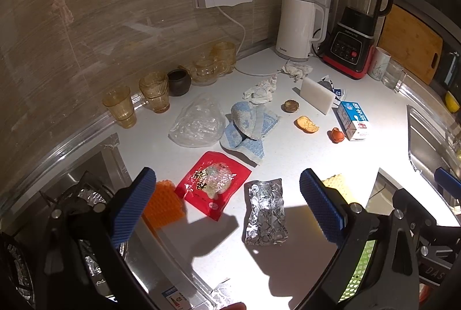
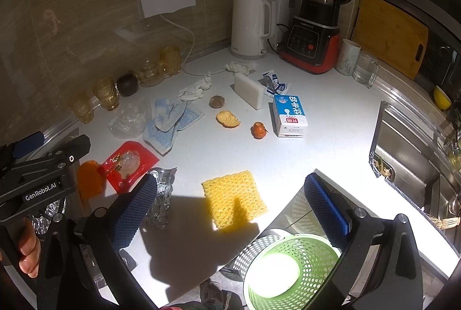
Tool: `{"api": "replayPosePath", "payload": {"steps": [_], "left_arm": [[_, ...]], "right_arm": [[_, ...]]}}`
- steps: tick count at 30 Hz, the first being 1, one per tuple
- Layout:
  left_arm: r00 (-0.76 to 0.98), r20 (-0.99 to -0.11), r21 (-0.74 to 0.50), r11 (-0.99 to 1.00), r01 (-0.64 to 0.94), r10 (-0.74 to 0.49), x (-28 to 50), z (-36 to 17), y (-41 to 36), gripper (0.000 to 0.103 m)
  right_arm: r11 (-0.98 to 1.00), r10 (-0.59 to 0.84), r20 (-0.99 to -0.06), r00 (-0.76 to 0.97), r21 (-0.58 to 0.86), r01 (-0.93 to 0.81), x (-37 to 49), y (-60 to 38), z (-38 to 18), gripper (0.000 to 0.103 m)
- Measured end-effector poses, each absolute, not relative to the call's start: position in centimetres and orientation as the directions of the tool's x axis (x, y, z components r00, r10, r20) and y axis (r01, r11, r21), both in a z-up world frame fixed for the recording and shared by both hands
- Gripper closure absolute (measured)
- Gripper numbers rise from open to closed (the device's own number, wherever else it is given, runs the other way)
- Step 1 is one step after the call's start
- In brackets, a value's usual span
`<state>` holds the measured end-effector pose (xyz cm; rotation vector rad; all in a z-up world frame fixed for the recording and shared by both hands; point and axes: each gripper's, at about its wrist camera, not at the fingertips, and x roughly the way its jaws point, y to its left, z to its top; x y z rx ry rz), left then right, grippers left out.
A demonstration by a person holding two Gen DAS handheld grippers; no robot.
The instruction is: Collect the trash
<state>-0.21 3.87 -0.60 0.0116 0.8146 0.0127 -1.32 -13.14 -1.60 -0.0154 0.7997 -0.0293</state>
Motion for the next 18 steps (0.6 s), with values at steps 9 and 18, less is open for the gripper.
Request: {"api": "replayPosePath", "payload": {"steps": [9,18], "left_arm": [[0.685,-0.728,0.014,1.000,-0.008,0.015,-0.34,-0.70,3.89,0.007],[0.684,-0.729,0.011,1.000,-0.009,0.014,-0.49,-0.80,3.94,0.007]], "right_arm": [[0.999,-0.032,-0.717,0.696,-0.025,0.020,-1.27,-13.09,-1.60,0.002],[1.000,-0.029,-0.721,0.693,-0.023,0.018,-1.27,-13.11,-1.76,0.002]]}}
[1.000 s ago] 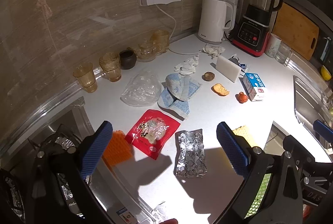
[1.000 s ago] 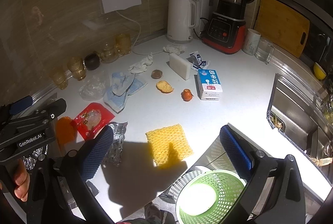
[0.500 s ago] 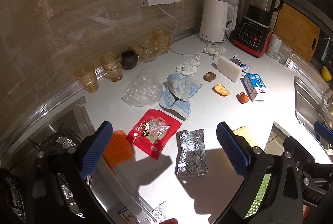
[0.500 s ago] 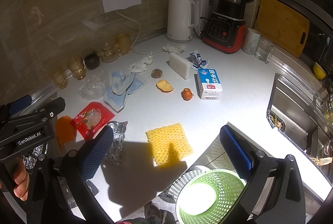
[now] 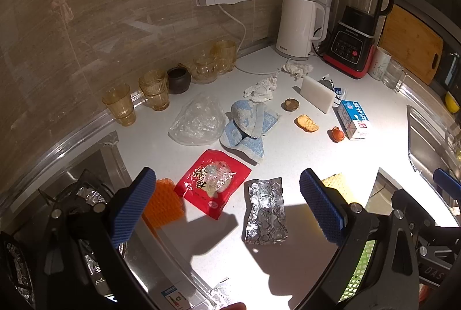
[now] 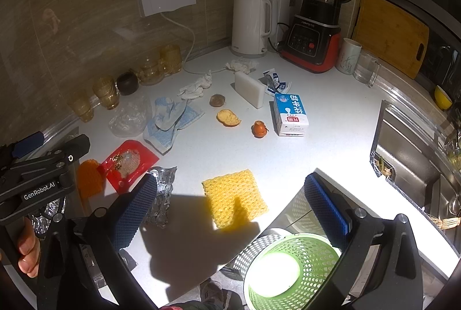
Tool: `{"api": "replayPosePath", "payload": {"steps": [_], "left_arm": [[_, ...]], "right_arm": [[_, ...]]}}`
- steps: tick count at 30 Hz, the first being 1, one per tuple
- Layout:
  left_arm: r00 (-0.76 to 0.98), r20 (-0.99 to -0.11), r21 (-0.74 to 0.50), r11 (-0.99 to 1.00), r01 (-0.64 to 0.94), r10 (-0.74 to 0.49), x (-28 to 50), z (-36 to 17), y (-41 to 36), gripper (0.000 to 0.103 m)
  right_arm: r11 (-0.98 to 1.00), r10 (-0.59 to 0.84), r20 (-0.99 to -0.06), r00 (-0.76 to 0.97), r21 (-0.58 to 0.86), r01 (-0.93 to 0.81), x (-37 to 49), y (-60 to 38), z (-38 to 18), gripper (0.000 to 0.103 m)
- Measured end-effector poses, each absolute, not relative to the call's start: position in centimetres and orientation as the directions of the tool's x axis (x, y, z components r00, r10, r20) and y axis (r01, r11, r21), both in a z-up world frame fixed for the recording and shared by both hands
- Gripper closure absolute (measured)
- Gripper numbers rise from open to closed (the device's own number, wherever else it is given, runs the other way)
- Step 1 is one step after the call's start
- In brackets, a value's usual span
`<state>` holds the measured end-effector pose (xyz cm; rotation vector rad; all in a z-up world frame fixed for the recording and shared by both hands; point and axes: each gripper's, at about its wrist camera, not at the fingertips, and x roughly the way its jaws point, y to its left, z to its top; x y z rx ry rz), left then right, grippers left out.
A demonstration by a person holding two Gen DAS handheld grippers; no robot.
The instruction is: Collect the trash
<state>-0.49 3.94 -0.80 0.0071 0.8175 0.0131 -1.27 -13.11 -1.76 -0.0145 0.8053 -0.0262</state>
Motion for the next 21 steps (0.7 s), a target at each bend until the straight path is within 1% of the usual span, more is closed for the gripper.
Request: {"api": "replayPosePath", "payload": {"steps": [21], "left_arm": [[0.673,-0.740,0.007,1.000,-0.010,0.011,-0.18,-1.12,4.25,0.007]], "right_arm": [[1.000,-0.028,-0.726,0.687,-0.024,0.015,-1.05,-12.79,-2.07,0.002]]}}
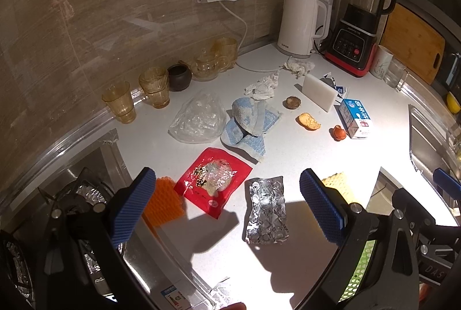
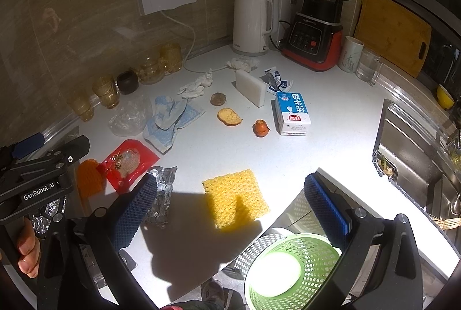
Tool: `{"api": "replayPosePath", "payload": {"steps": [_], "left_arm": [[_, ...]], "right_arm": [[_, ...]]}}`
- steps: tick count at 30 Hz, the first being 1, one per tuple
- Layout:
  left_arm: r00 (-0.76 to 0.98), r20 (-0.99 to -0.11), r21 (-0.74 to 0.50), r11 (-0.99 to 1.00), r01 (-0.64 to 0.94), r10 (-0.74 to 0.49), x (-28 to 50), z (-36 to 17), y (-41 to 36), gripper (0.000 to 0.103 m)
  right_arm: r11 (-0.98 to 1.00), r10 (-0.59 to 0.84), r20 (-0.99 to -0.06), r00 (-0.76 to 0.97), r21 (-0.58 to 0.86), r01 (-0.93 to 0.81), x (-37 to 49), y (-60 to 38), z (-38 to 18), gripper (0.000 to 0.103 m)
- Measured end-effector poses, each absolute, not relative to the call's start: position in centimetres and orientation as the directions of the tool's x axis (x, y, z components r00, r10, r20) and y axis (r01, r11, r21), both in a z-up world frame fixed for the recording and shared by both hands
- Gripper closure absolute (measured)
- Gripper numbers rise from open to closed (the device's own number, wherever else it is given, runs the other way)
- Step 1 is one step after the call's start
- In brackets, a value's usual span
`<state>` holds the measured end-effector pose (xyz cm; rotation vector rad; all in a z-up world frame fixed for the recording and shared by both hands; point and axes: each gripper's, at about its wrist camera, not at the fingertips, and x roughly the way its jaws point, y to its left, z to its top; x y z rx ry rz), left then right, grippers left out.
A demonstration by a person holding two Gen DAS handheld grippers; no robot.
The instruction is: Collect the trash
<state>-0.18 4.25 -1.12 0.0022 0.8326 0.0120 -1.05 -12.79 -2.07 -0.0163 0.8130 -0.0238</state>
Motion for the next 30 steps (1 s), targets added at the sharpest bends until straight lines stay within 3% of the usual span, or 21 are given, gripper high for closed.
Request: {"api": "replayPosePath", "payload": {"steps": [17,23,30], "left_arm": [[0.667,-0.745,0.006,1.000,0.004,0.002,0.2,-1.6,4.7,0.007],[0.647,-0.759,-0.051,0.997,0.058,-0.076,0.8,-3.5,7.1,0.007],[0.633,-0.772,-0.049,0.998,0.037,-0.061,2.0,-6.6,11.1,0.007]], "right_arm": [[1.000,-0.025,-0.725,0.688,-0.017,0.018,-0.6,-12.7,-2.3,0.002],[1.000,-0.003,-0.736,0.677,0.002,0.006,-0.1,-12.8,-3.7,0.002],[0.999,0.045,-0.772,0.635,0.029,-0.036,1.2,-12.1,-7.1,0.002]]}}
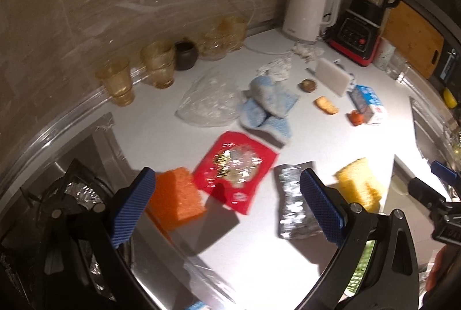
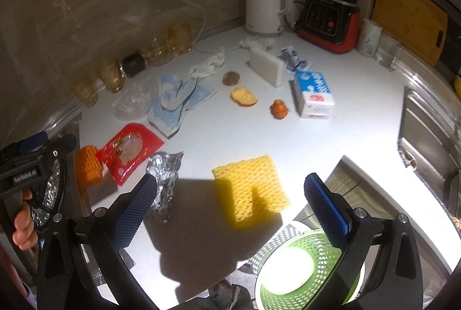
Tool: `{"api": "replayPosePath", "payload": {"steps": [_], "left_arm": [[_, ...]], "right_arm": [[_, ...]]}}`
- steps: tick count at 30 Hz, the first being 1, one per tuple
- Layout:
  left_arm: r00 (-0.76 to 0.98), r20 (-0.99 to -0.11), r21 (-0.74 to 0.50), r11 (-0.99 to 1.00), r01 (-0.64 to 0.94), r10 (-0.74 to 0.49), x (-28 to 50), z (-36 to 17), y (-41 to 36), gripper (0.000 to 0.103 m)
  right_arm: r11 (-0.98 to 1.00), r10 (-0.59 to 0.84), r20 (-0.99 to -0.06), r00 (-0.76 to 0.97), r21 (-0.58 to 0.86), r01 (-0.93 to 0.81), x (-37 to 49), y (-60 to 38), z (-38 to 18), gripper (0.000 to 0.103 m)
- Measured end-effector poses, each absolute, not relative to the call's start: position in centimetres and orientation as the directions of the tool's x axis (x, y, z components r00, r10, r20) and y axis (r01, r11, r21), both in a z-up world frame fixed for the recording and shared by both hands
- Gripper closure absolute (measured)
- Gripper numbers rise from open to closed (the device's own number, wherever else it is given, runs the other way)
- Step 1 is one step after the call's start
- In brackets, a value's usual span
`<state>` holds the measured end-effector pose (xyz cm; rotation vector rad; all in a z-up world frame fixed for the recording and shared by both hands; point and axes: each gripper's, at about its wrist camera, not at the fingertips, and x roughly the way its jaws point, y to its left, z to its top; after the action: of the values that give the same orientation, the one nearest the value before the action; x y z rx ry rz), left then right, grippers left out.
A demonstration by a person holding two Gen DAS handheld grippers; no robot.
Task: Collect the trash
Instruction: 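Grasp the orange foam net with the left tool while the right tool grasps the yellow foam net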
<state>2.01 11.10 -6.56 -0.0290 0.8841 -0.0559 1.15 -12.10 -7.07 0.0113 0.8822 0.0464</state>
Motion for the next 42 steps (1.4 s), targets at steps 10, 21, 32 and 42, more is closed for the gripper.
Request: {"api": "replayPosePath", "payload": {"steps": [10,21,32,42], "left_arm": [[0.618,-0.782,0.014,0.989,0.147,-0.081,2.9,-11.6,13.3,0.007],[0.554,-0.831,0.049,0.984,0.172,-0.055,5.1,-15.5,14.6,0.019],[0.531,-0.847,0.064,0.989,0.134,-0.017,5.9,-16.8,15.4,0.058],[0.542,-0.840,0.022,0.994,0.106,-0.039,4.7,-15.1,15.8,0.068]], "right_arm": [[0.996,0.072,-0.809,0.584,0.025,-0.088,2.2,-11.2,-11.3,0.002],[0.996,0.045,-0.826,0.562,-0.008,-0.093,3.4,-11.0,-12.5,0.002],[1.000,0.004,-0.836,0.548,-0.005,-0.015,3.6,-13.2,-12.6,0.002],[0.998,-0.059,-0.846,0.529,-0.049,0.033,3.9,-14.7,-13.4,0.002]]}}
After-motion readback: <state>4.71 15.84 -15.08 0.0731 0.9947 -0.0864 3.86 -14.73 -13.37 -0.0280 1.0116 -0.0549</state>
